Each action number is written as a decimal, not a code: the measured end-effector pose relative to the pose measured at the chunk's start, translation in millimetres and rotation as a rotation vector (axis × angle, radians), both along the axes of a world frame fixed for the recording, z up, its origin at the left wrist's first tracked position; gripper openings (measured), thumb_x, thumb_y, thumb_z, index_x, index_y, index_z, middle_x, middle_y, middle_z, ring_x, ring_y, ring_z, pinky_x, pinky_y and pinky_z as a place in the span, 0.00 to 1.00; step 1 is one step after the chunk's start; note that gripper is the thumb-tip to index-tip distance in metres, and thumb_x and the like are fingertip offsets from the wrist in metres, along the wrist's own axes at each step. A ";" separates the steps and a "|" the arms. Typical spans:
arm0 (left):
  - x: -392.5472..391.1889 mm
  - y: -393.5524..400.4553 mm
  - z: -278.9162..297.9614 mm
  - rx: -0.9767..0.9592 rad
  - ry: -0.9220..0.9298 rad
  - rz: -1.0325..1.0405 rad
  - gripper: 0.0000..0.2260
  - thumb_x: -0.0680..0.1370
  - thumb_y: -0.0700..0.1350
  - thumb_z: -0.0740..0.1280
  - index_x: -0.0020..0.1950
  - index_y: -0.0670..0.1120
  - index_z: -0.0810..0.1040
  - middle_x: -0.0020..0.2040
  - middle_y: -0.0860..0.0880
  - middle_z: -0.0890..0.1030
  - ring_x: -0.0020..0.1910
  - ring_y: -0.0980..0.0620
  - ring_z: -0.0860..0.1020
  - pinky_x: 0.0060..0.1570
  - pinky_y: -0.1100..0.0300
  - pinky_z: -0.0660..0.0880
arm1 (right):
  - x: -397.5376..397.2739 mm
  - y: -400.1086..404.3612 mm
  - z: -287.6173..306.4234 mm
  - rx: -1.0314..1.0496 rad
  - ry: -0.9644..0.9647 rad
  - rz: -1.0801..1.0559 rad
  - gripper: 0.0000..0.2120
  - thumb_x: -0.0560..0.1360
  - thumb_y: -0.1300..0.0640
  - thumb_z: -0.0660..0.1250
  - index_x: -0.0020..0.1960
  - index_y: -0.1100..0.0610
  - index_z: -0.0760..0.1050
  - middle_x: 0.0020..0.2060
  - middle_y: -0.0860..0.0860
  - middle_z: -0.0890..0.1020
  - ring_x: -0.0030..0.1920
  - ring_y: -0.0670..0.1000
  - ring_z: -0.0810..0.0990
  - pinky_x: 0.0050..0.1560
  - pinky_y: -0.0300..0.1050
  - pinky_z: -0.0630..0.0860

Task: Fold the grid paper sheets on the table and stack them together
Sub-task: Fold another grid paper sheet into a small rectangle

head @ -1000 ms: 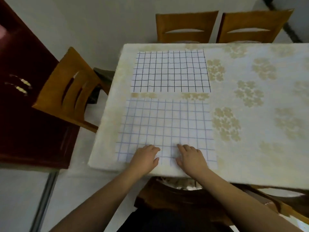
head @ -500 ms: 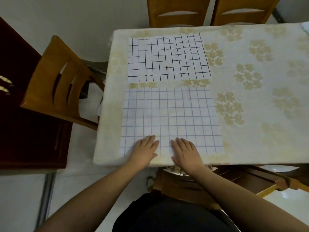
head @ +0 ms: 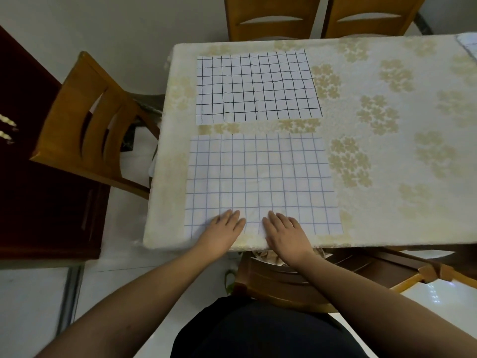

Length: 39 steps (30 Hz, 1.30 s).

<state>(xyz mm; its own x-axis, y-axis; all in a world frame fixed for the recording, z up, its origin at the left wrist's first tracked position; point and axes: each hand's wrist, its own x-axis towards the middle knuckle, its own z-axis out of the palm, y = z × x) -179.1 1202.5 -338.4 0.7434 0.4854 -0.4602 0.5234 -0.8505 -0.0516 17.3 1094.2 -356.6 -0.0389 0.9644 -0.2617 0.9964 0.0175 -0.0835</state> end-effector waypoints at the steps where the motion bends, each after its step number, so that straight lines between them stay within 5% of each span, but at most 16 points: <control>1: -0.3 1.4 2.5 -0.018 -0.002 -0.003 0.37 0.76 0.35 0.64 0.79 0.44 0.46 0.79 0.41 0.46 0.78 0.41 0.47 0.74 0.47 0.55 | 0.5 -1.0 0.1 0.008 0.002 0.004 0.25 0.76 0.51 0.63 0.71 0.58 0.66 0.69 0.60 0.71 0.67 0.60 0.72 0.65 0.57 0.70; 7: -4.4 6.9 5.4 -0.041 -0.095 0.050 0.27 0.72 0.32 0.65 0.70 0.40 0.65 0.71 0.41 0.65 0.71 0.42 0.64 0.62 0.50 0.71 | 3.0 -7.1 -0.9 0.036 0.008 0.014 0.31 0.74 0.50 0.67 0.73 0.57 0.63 0.68 0.58 0.72 0.66 0.60 0.72 0.66 0.58 0.69; 10: -3.9 11.3 6.7 0.005 -0.221 0.111 0.17 0.71 0.33 0.65 0.60 0.42 0.74 0.54 0.44 0.78 0.52 0.46 0.76 0.45 0.53 0.74 | 2.4 -7.2 0.6 0.058 0.000 -0.001 0.32 0.74 0.50 0.66 0.74 0.57 0.61 0.67 0.58 0.72 0.66 0.60 0.72 0.67 0.58 0.69; 13: -0.3 18.7 10.1 0.066 -0.387 0.082 0.18 0.56 0.34 0.77 0.43 0.45 0.79 0.33 0.50 0.78 0.30 0.50 0.76 0.30 0.60 0.71 | 4.3 -6.5 2.9 0.076 -0.006 -0.028 0.32 0.72 0.51 0.67 0.74 0.56 0.62 0.66 0.57 0.74 0.65 0.59 0.73 0.66 0.58 0.70; 19: -12.0 32.1 14.3 0.082 -0.503 0.088 0.30 0.59 0.35 0.79 0.60 0.46 0.77 0.45 0.50 0.82 0.40 0.51 0.80 0.39 0.60 0.77 | 17.0 -3.6 14.2 0.210 -0.014 -0.088 0.29 0.68 0.62 0.71 0.68 0.58 0.70 0.60 0.55 0.77 0.61 0.58 0.76 0.62 0.55 0.73; 25: -26.1 47.1 18.6 0.004 -0.551 0.110 0.19 0.72 0.50 0.74 0.60 0.47 0.77 0.49 0.50 0.82 0.45 0.50 0.81 0.39 0.59 0.79 | 42.5 -5.7 13.4 0.283 -0.035 -0.096 0.18 0.62 0.65 0.76 0.51 0.57 0.79 0.46 0.53 0.83 0.49 0.57 0.80 0.53 0.51 0.77; 27: -34.9 50.1 15.7 0.040 -0.486 0.015 0.23 0.67 0.57 0.77 0.57 0.49 0.79 0.46 0.52 0.82 0.41 0.53 0.81 0.36 0.61 0.77 | 48.6 -7.8 14.4 0.266 -0.053 -0.094 0.18 0.57 0.65 0.78 0.45 0.57 0.81 0.39 0.52 0.84 0.44 0.57 0.82 0.48 0.50 0.78; 30: -47.9 51.4 8.9 0.073 -0.516 -0.035 0.18 0.65 0.49 0.80 0.51 0.49 0.80 0.40 0.54 0.80 0.36 0.54 0.78 0.33 0.64 0.74 | 54.8 -12.9 15.8 0.256 -0.064 -0.127 0.20 0.54 0.66 0.80 0.44 0.56 0.82 0.36 0.51 0.84 0.41 0.56 0.83 0.46 0.49 0.79; 35: -61.8 59.0 11.7 0.167 -0.451 0.063 0.14 0.60 0.50 0.82 0.39 0.55 0.81 0.32 0.59 0.79 0.30 0.61 0.76 0.27 0.69 0.68 | 66.9 -22.1 15.4 0.242 -0.091 -0.179 0.20 0.55 0.65 0.79 0.45 0.53 0.81 0.35 0.48 0.83 0.39 0.55 0.81 0.43 0.50 0.77; 39: -74.2 71.6 12.4 0.101 -0.532 0.224 0.08 0.67 0.47 0.79 0.41 0.51 0.83 0.34 0.56 0.81 0.32 0.55 0.78 0.28 0.64 0.73 | 76.8 -20.9 21.2 0.288 -0.087 -0.261 0.17 0.58 0.65 0.80 0.43 0.52 0.81 0.34 0.48 0.82 0.38 0.55 0.81 0.41 0.50 0.76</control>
<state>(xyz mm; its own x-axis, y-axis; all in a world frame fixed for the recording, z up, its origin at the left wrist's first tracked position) -253.3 1274.2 -326.0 0.7338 0.6794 0.0055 0.6659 -0.7208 0.1926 94.1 1073.3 -335.4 0.2277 0.9733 0.0291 0.9735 -0.2269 -0.0276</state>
